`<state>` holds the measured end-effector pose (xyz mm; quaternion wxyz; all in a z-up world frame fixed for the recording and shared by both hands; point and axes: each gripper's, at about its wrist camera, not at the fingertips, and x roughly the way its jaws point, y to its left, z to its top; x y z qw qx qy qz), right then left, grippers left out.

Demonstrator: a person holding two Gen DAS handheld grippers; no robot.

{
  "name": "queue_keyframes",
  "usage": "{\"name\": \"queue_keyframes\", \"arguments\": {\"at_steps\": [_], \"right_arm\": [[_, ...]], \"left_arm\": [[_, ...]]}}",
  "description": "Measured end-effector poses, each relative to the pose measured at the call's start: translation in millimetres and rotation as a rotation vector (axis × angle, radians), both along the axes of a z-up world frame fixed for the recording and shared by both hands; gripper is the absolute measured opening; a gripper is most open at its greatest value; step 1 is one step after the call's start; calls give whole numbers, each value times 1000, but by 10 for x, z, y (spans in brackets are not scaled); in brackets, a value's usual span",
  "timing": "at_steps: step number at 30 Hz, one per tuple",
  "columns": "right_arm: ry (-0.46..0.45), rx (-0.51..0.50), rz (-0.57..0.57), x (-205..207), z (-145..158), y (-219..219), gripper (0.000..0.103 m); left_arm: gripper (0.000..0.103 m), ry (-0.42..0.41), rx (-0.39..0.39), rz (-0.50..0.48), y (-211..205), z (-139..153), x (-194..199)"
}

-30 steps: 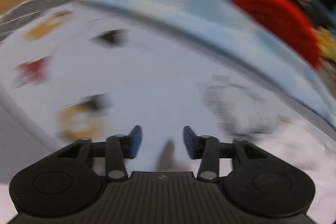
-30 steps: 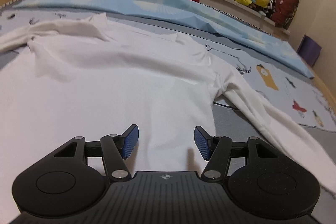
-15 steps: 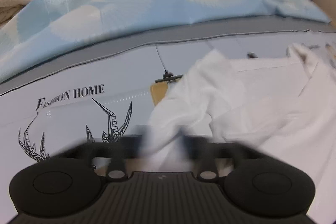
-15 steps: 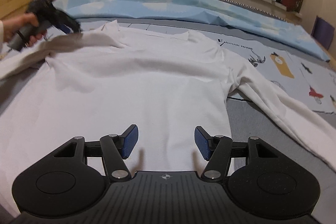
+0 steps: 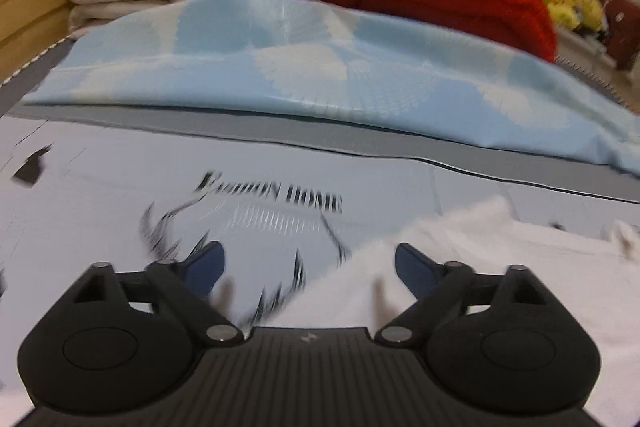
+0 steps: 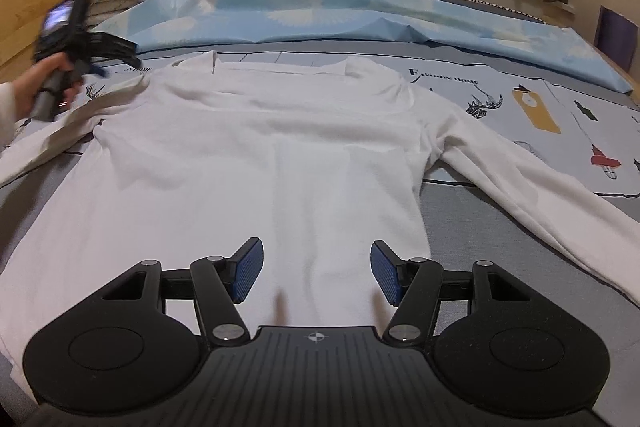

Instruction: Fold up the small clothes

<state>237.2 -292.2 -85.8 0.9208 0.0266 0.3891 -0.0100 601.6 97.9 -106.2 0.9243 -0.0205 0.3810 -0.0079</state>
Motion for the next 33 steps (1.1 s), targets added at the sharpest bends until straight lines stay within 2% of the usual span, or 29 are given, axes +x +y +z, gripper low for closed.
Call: {"name": "queue_keyframes", "arguments": {"at_steps": [5,8,11,13,16,19,21,22,24,25,26,27,28,30,32,33], "right_arm": [[8,-10,18,-53,9,-49,62],[19,3,-19,-100,7,-189,63],[55,67,-75,-180,-24,-391,63],[72,136,-122,-289,-40,-538,64],[89,193,-139,-494,-63,-668,66],[94,144,-136,-705,-86,-731,71],[116,107,-146,-822,-148,-790,72],[141,102,-143,-864,-200,-819,73],[201,121,-131,-921,-331,-851,73],[221,140,-111,-947,-393,-849,70],[202,108,-90,-987,-403,-794,60],[191,62,-48,-1020,-389,-720,15],[182,74,-5,-1056,-360,-688,3],[147,209,-35,-1124,-231,-806,3],[79,337,-122,-1243,-67,-1029,3],[84,399,-145,-1296,-68,-1118,3]], "left_arm": [[95,83,-55,-44,83,284,-1199],[95,167,-117,-54,150,267,-1964],[95,256,-180,-84,136,164,-2657],[95,269,-154,-113,68,132,-2909],[102,278,-112,-168,-36,2,-3146],[102,387,-107,-165,-140,-284,-3222],[102,373,-15,-192,-292,-345,-3260],[95,361,29,-218,-370,-355,-3287],[58,323,32,-246,-485,-304,-3399],[5,317,12,-258,-515,-255,-3441],[6,325,-41,-265,-517,-210,-3486],[6,307,-94,-246,-490,-130,-3547],[6,274,-121,-230,-438,-22,-3622],[6,248,-171,-169,-231,118,-3707],[6,301,-222,-115,-12,64,-3736],[7,338,-204,-103,51,-29,-3758]]}}
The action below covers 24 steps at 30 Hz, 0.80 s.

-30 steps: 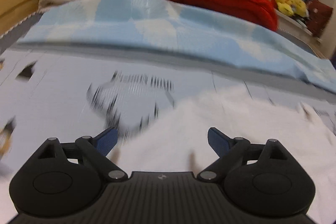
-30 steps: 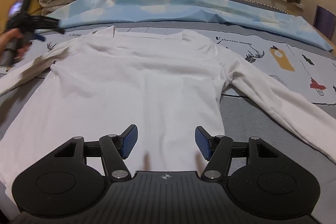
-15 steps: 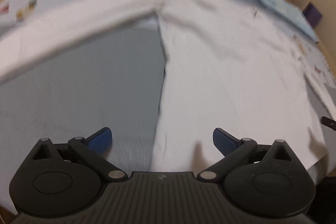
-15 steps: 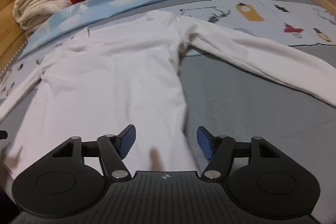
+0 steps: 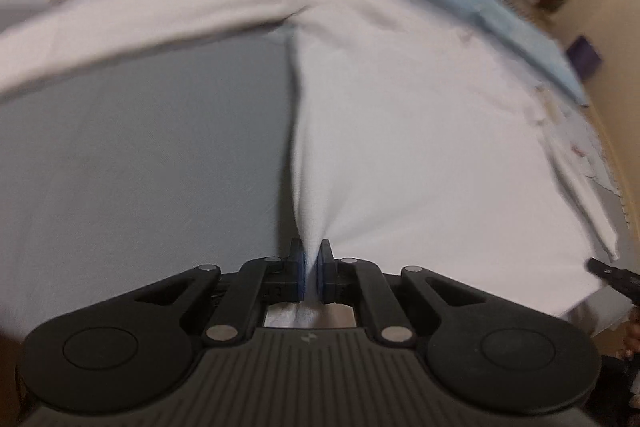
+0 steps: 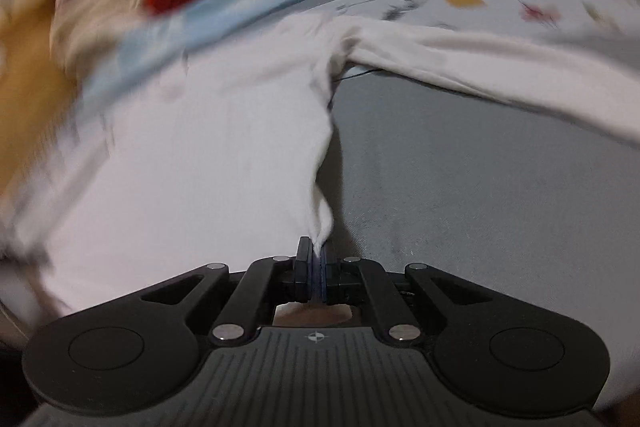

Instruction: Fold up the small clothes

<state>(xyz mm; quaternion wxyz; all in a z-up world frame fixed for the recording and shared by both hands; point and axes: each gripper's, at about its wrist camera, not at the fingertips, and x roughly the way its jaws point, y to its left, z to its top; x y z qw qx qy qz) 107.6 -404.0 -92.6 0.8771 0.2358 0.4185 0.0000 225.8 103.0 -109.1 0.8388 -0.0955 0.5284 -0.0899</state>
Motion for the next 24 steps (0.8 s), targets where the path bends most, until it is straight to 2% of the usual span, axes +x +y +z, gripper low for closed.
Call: {"name": "queue_keyframes", "arguments": {"at_steps": [2,4,6,8,9,10,11,13,15,20,21,23,24], "right_arm": [[79,17,21,-16,-138,-20,3],[154,-55,79,27,-277,105,4],[146,-128,143,16,-285,230,5],[149,-117,165,-22,-255,243,7],[152,-105,162,-46,-239,223,7],[140,-101,164,-75,-202,215,7],[129,-100,173,-100,-181,212,7],[179,-157,192,-82,-228,179,7],[174,-193,219,-85,-217,232,7],[163,-179,232,-136,-154,258,9],[157,-178,239,-143,-143,269,11],[120,-188,213,-163,-75,237,28],[87,-188,178,-115,-44,163,44]], "left_arm": [[8,70,28,4,55,-203,-32],[9,60,17,6,70,-191,-53],[11,70,-21,-2,103,-140,-73],[13,72,-9,-13,116,-104,-123],[17,66,-2,-27,125,-80,-166],[25,66,6,-38,134,-65,-173],[27,65,29,-48,129,-69,-217],[27,52,53,-68,63,-65,-242],[27,46,70,-83,14,-69,-243],[28,41,93,-55,37,-85,-237],[31,30,90,-37,54,-71,-240],[53,-15,95,-14,82,10,-292],[61,-36,84,-17,84,59,-306]]}}
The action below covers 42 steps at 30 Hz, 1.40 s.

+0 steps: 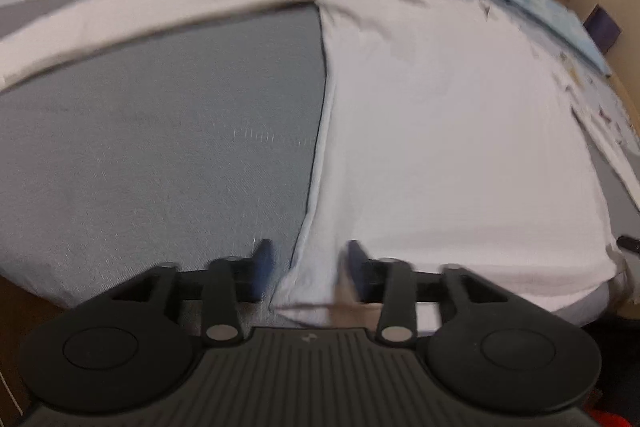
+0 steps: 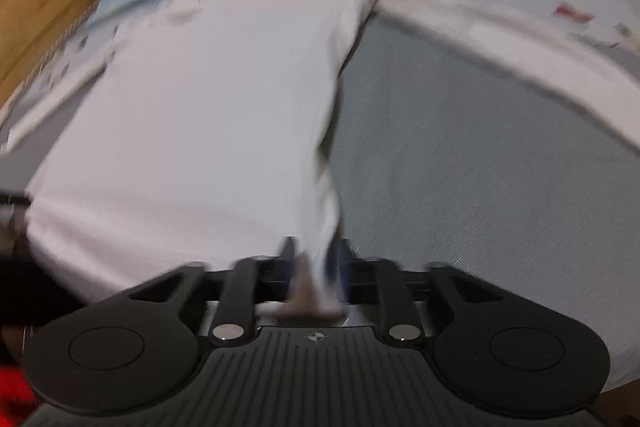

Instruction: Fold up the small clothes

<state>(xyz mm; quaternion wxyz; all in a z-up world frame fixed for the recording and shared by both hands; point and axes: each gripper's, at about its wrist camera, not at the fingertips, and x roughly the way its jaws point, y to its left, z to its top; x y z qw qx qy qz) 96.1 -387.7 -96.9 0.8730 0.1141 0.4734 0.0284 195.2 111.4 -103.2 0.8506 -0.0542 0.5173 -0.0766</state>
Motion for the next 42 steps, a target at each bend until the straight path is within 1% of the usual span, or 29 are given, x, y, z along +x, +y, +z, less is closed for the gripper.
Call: {"name": "queue_keyframes", "arguments": {"at_steps": [1,2,4,5,6,7,9,12,14,15,17,20,22,23,25,26,27,28,29,31,34,36,39,42], "right_arm": [[-45,18,-44,-1,55,-77,53],[-87,59,-94,-5,108,-175,53],[-115,166,-198,0,140,-370,53],[-106,194,-233,3,123,-419,53],[-88,197,-250,13,104,-436,53],[-77,176,-251,22,89,-419,53],[-61,118,-236,28,73,-355,53],[-39,98,-218,24,36,-312,53],[-31,88,-207,32,15,-260,53],[-29,84,-204,28,12,-243,53],[-28,86,-193,44,0,-194,53],[-26,81,-170,18,-12,-101,53],[-18,88,-157,15,-28,-61,53],[-15,95,-152,8,-35,-44,53],[-12,96,-144,-8,-36,-11,53],[-15,84,-142,-27,-30,8,53],[-21,74,-147,-52,-19,15,53],[-32,65,-161,-86,-5,11,53],[-45,61,-182,-127,13,-1,53],[-66,47,-234,-230,29,-29,53],[-72,-2,-271,-405,11,-3,53],[-75,-34,-234,-499,-6,96,53],[-79,-99,-137,-615,-49,306,53],[-68,-163,-80,-661,-104,475,57]], "left_arm": [[77,-21,-15,-5,-1,34,-12],[84,-52,-22,-6,-3,83,-44],[84,-93,-6,-10,-41,146,-104],[84,-106,4,-20,-51,167,-145],[84,-115,21,-33,-74,183,-186],[84,-122,42,-48,-104,194,-225],[84,-136,106,-111,-192,198,-327],[84,-157,239,-209,-329,102,-485],[83,-160,300,-276,-396,23,-559],[83,-160,315,-304,-421,-28,-575],[80,-161,343,-309,-451,-106,-572],[75,-143,352,-278,-431,-200,-481],[75,-130,349,-249,-400,-247,-405],[67,-135,341,-228,-375,-233,-380],[59,-148,324,-188,-307,-190,-339],[51,-147,311,-173,-304,-164,-324],[42,-155,297,-162,-279,-150,-309],[22,-160,294,-158,-272,-134,-297],[16,-160,295,-146,-257,-121,-285],[11,-169,298,-98,-213,-99,-260],[11,-153,224,-30,-81,-53,-206],[11,-150,198,-14,-55,-35,-195],[11,-160,197,-8,-98,-12,-217],[11,-167,185,7,-103,8,-213]]}}
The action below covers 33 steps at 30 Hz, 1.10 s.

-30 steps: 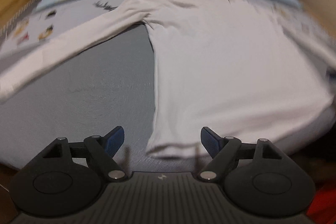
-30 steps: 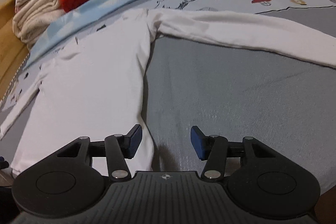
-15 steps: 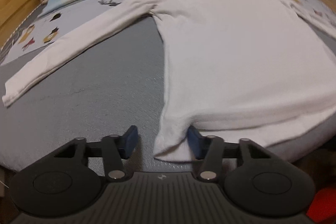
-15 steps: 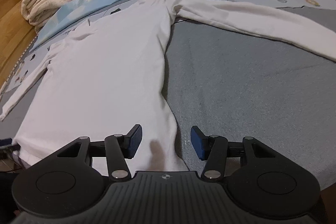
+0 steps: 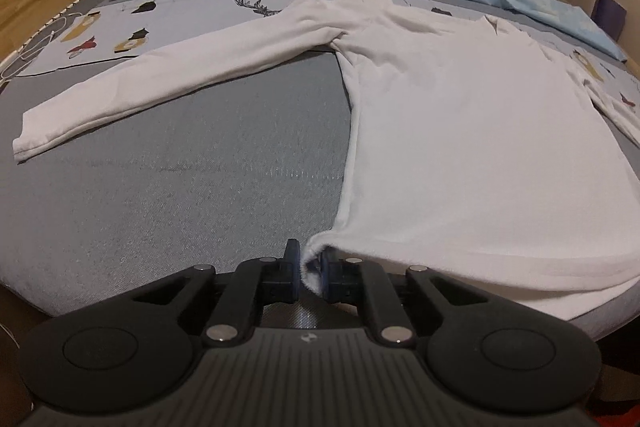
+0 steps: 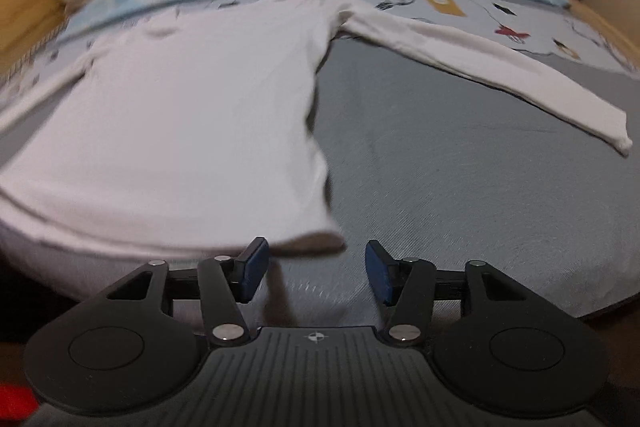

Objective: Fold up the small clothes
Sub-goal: 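Grasp the hem with the right gripper while the left gripper pinches the hem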

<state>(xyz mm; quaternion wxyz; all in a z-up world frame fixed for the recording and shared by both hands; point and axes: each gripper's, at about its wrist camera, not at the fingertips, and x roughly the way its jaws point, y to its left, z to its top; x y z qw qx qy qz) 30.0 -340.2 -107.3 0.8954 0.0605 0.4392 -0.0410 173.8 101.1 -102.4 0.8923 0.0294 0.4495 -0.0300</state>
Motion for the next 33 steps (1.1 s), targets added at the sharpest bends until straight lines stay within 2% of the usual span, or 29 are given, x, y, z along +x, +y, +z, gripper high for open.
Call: {"name": "queue_keyframes", "arguments": {"at_steps": [2,9,11,12,14,16,18,19,20,23,24,25,28,30,31,32,33], "right_arm": [[15,-26,1,10,-34,32,57],[-29,-47,-104,117,-95,-111,50],[-46,-74,-57,199,-134,-46,23],[-47,-79,-4,226,-142,9,2],[-69,-168,45,231,-49,131,1],[-168,-232,42,115,250,137,0],[-232,-318,92,-15,563,175,0],[-238,-386,138,-62,641,229,0],[-207,-437,207,-73,630,290,0],[56,-442,411,63,182,384,1],[133,-434,428,119,47,379,1],[174,-417,414,176,-14,365,1],[149,-348,403,235,41,310,1],[163,-342,411,237,30,283,1],[173,-325,419,249,32,279,4],[187,-302,432,268,43,284,5],[205,-281,448,257,64,287,17]], "left_arm": [[11,-3,-7,8,2,3,-5],[11,21,20,1,-32,-59,27],[10,36,47,-18,-87,-98,45],[7,32,56,-29,-98,-96,34],[6,-11,45,-33,-68,6,-36],[6,-47,18,-11,55,156,-137],[6,-33,11,-4,134,173,-197],[6,-21,35,-8,128,139,-200],[6,-2,93,-26,83,68,-198],[6,54,173,-74,-32,-67,-172],[6,62,174,-86,-49,-81,-182],[6,64,180,-101,-71,-85,-196],[6,84,194,-119,-76,-146,-199],[7,106,196,-132,-73,-165,-196],[11,119,193,-144,-77,-154,-197],[25,144,178,-164,-75,-138,-203],[39,182,141,-197,-46,-101,-215]]}}
